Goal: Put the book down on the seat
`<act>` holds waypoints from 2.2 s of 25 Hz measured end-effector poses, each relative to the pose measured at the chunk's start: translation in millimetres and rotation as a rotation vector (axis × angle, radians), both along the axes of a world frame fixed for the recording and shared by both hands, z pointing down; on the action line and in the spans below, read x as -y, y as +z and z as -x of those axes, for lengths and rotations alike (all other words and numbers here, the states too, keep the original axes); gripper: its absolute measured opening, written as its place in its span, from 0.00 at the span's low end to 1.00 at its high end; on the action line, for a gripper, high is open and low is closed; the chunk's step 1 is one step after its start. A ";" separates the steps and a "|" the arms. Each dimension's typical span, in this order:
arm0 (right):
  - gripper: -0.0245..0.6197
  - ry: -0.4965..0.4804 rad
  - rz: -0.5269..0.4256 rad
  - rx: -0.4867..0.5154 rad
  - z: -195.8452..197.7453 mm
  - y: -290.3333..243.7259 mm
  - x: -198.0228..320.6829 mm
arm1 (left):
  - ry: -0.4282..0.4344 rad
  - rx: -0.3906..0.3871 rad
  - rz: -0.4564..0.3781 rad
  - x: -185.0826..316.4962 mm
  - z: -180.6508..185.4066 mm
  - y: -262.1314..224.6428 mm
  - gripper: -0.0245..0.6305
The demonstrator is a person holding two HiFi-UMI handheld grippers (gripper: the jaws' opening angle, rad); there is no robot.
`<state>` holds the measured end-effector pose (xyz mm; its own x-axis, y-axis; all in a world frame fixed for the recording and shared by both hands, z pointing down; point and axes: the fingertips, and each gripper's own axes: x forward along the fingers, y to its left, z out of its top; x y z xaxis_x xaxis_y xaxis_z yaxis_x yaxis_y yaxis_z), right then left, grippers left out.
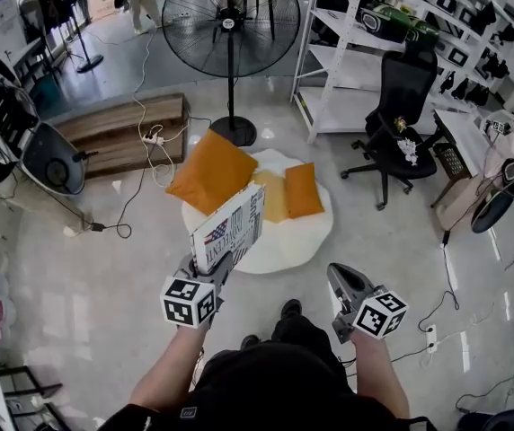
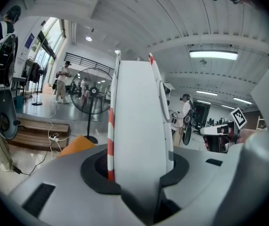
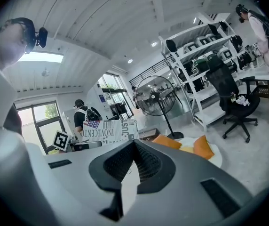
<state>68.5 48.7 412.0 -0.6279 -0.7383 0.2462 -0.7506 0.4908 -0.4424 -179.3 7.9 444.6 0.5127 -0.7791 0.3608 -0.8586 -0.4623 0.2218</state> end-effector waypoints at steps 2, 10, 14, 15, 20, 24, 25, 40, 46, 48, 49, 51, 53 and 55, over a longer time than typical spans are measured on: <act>0.06 0.011 0.009 0.012 -8.0 7.4 6.5 | 0.004 0.006 0.009 6.5 -4.9 6.8 0.28; 0.06 0.026 0.041 0.039 -50.7 39.7 68.4 | 0.037 0.048 0.037 63.4 -53.2 27.8 0.28; 0.06 0.013 0.049 0.053 -66.1 41.8 114.2 | 0.067 0.073 0.055 106.9 -83.0 29.8 0.28; 0.06 0.009 0.053 0.057 -71.0 43.7 125.3 | 0.070 0.078 0.056 117.6 -90.6 29.6 0.28; 0.06 -0.016 0.064 0.079 -98.1 44.7 185.3 | 0.079 0.114 0.058 170.3 -125.8 19.6 0.28; 0.06 -0.049 0.064 0.081 -116.4 43.5 222.8 | 0.063 0.131 0.056 200.1 -144.6 10.6 0.28; 0.06 -0.053 0.063 0.077 -121.1 44.5 230.1 | 0.058 0.128 0.055 205.5 -148.5 10.3 0.28; 0.06 -0.008 0.104 0.008 -84.5 51.1 302.1 | 0.063 0.090 0.097 281.2 -103.0 48.0 0.28; 0.06 0.036 0.117 -0.008 -79.6 52.8 313.0 | 0.108 0.081 0.108 302.0 -102.5 52.5 0.28; 0.06 0.043 0.130 0.005 -79.7 59.9 318.3 | 0.111 0.075 0.118 304.4 -102.9 56.9 0.28; 0.06 0.043 0.135 0.011 -78.9 63.3 321.3 | 0.113 0.079 0.126 305.8 -102.6 60.2 0.28; 0.06 0.035 0.149 0.015 -77.2 69.7 326.5 | 0.106 0.080 0.153 307.4 -102.4 67.2 0.28; 0.06 0.022 0.157 0.017 -76.1 74.9 334.8 | 0.103 0.066 0.178 310.8 -104.6 72.2 0.28; 0.06 0.016 0.166 0.020 -75.2 82.5 347.1 | 0.117 0.065 0.205 318.0 -108.9 80.6 0.28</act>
